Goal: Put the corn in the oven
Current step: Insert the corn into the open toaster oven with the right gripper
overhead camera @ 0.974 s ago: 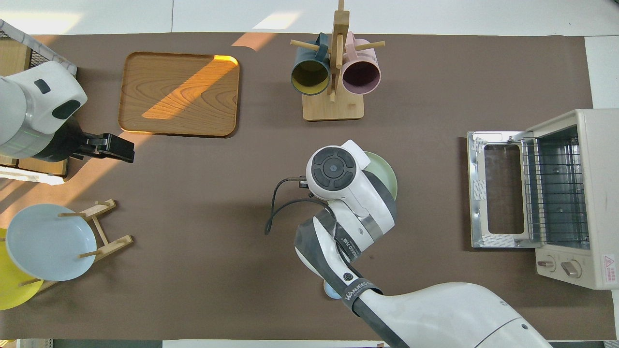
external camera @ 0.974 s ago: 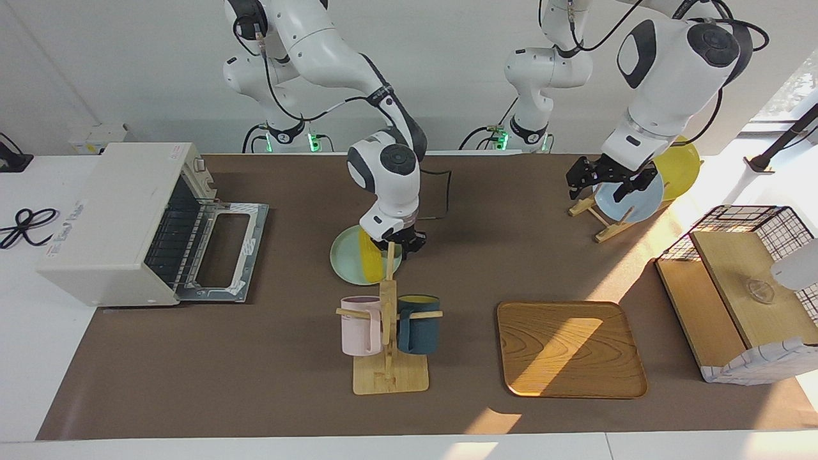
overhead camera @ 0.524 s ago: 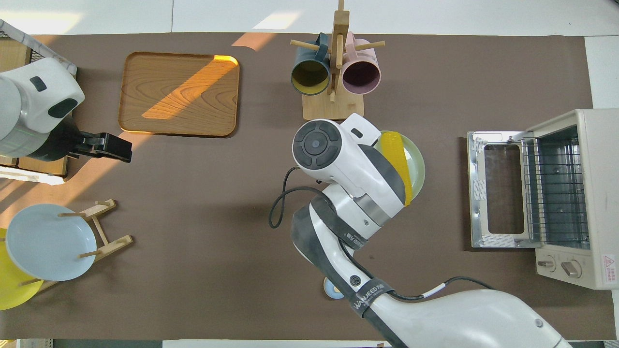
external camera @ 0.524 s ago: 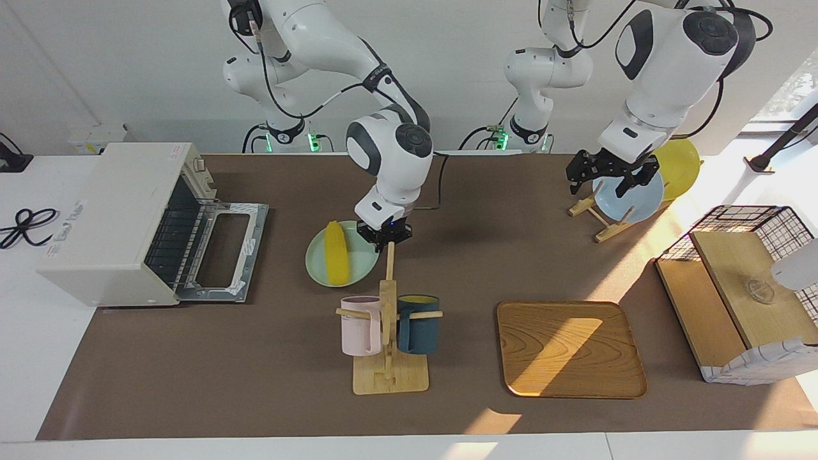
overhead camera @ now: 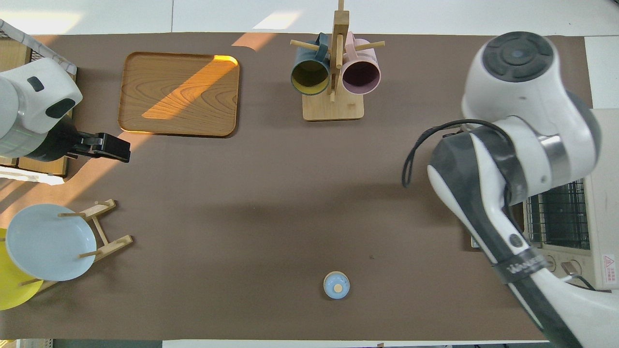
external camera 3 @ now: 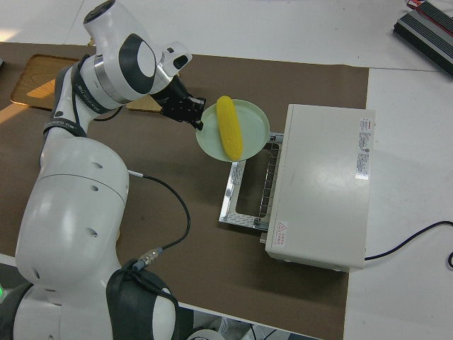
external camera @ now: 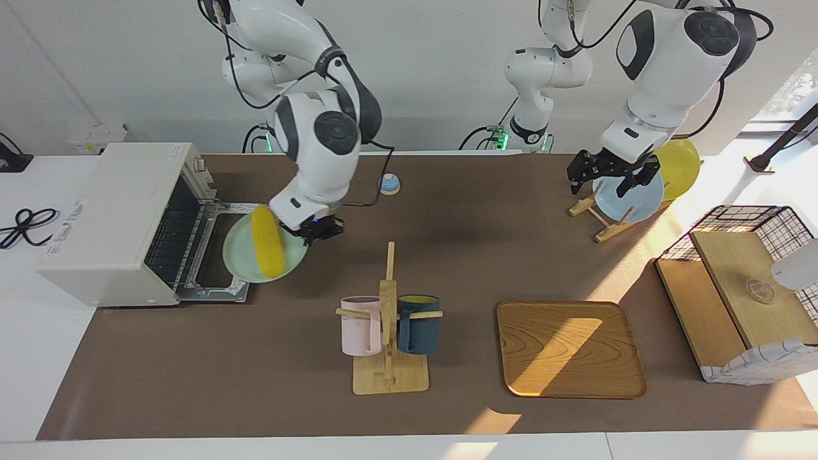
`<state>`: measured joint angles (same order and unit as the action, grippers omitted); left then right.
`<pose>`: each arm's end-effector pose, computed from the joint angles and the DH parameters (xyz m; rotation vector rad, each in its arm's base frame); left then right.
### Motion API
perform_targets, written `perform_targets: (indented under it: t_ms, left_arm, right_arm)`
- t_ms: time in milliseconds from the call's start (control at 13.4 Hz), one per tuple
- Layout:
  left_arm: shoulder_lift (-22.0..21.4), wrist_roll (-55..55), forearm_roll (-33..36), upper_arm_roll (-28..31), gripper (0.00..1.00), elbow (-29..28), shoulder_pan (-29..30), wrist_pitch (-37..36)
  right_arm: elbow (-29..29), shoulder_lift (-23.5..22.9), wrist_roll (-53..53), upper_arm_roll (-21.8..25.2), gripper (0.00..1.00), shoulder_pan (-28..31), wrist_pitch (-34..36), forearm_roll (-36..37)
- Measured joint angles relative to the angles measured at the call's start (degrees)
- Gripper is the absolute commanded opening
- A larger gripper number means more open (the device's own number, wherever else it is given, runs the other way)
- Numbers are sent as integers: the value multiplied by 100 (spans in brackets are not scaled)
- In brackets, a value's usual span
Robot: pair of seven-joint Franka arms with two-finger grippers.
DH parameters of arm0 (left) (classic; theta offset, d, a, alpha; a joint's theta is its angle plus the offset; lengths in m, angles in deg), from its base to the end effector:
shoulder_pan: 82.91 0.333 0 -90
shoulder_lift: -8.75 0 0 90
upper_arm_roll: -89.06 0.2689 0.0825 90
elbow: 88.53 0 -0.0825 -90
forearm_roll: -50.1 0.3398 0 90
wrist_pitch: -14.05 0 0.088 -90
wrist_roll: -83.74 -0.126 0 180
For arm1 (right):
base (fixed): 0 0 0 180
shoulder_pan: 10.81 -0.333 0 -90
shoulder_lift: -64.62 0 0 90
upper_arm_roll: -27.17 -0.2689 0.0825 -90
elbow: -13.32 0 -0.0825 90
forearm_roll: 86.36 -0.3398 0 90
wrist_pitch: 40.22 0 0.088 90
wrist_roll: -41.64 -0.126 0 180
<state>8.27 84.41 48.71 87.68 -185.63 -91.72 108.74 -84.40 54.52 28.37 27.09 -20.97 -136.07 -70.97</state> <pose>0.5024 -0.0933 0.5165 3.1100 -0.2552 -0.0559 0.5353 0.0653 0.4203 2.8339 0.0040 -0.2141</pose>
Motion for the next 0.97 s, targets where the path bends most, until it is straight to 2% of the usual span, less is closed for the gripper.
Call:
perform_targets:
  t_ms: [150, 225, 599, 974]
  left_arm:
    - [-4, 0, 0, 4, 100, 0, 1, 5]
    - [-6, 0, 0, 5, 100, 0, 0, 7]
    - [-28, 0, 0, 91, 100, 0, 16, 7]
    - [-31, 0, 0, 99, 100, 0, 17, 7]
  right_arm:
    - [-426, 160, 389, -74, 0, 496, -343, -305]
    - [-605, 172, 414, -115, 0, 559, -518, -319]
    - [-1323, 323, 417, -125, 0, 635, -1202, -267]
    - [-1664, 492, 548, -59, 0, 813, -1436, -136]
